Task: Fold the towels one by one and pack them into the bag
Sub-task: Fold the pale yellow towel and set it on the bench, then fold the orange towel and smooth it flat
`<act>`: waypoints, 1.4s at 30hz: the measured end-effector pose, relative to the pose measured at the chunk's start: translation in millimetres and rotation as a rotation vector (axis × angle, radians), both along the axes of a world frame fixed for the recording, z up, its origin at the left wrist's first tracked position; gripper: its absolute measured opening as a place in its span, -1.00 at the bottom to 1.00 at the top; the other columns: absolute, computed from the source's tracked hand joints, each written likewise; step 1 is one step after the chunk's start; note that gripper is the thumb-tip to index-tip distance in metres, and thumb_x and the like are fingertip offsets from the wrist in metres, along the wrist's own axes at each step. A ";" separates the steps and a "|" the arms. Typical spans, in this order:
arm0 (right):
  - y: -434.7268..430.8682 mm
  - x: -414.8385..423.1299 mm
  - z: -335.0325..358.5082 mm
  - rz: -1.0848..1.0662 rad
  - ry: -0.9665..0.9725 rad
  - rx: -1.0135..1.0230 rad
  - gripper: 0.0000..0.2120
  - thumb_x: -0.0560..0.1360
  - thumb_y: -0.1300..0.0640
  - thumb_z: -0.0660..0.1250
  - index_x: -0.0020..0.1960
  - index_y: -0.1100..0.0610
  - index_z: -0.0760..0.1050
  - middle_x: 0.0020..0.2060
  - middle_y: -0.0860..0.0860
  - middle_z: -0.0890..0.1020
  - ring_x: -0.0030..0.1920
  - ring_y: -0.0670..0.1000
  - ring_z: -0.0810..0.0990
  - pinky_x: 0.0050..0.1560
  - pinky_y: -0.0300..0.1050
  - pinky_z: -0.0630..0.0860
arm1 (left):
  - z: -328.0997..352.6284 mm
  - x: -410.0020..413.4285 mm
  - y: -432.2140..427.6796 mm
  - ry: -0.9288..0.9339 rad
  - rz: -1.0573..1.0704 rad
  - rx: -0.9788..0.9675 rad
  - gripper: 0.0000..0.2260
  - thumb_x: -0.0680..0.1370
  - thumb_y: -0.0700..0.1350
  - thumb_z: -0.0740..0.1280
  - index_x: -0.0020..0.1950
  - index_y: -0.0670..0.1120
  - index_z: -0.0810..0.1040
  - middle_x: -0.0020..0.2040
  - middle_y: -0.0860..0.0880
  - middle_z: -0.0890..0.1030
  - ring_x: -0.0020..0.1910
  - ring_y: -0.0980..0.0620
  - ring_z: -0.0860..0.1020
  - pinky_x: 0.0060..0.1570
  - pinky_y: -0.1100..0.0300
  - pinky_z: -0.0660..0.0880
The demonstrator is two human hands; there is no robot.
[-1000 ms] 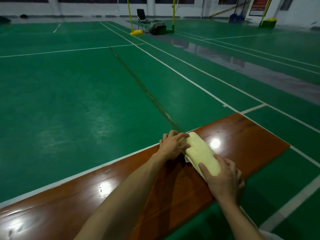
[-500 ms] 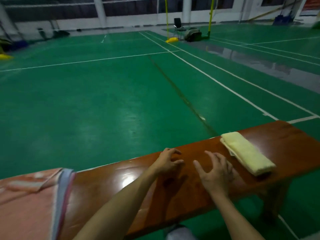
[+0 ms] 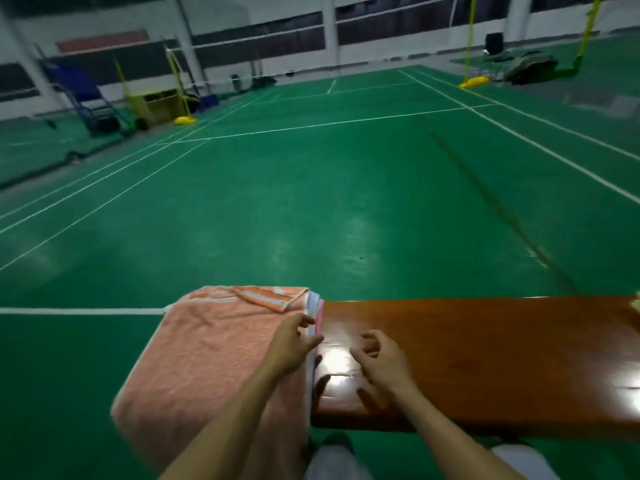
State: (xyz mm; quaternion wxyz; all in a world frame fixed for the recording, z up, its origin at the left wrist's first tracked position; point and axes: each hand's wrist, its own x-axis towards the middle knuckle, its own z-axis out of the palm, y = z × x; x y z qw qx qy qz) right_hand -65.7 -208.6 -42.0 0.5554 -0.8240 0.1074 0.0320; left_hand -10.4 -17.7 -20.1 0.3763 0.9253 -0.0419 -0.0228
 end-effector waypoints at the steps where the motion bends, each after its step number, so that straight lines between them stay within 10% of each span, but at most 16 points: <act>1: 11.2 2.9 -1.0 0.031 0.018 0.022 -0.67 0.49 0.02 0.44 0.21 -0.02 0.47 -0.10 -0.11 0.57 -0.15 -0.10 0.59 -0.10 -0.06 0.61 | -0.3 -2.2 13.9 0.002 0.024 0.012 -0.67 0.48 -0.08 0.46 0.21 -0.08 0.53 0.13 -0.01 0.53 0.03 0.05 0.51 -0.10 0.30 0.43; 20: 77.2 17.8 4.9 0.234 0.105 0.122 -0.47 0.49 0.18 0.46 0.39 0.06 0.35 0.01 0.06 0.59 -0.22 0.06 0.65 -0.40 -0.17 0.53 | -10.2 -12.5 40.8 0.005 0.093 -0.056 -0.78 0.55 -0.14 0.37 0.18 -0.09 0.53 0.07 -0.01 0.56 0.04 0.08 0.53 0.00 0.29 0.44; 28: 88.1 20.5 9.4 0.237 0.229 0.408 -0.42 0.47 0.27 0.44 0.39 0.06 0.28 0.06 0.12 0.58 0.08 0.11 0.62 0.13 0.16 0.60 | -4.7 -18.7 43.1 0.012 0.105 -0.028 -0.79 0.58 -0.12 0.32 0.20 -0.09 0.51 0.11 -0.03 0.56 0.03 0.09 0.52 -0.01 0.28 0.45; 42: 71.2 15.9 30.8 0.299 0.235 0.494 -0.47 0.48 0.43 0.36 0.30 0.03 0.29 -0.02 0.14 0.60 -0.06 0.10 0.63 -0.18 -0.07 0.59 | 17.0 -20.5 46.8 -0.001 0.190 0.021 -0.79 0.60 -0.15 0.29 0.23 -0.11 0.49 0.20 -0.07 0.54 0.06 0.06 0.48 0.07 0.17 0.49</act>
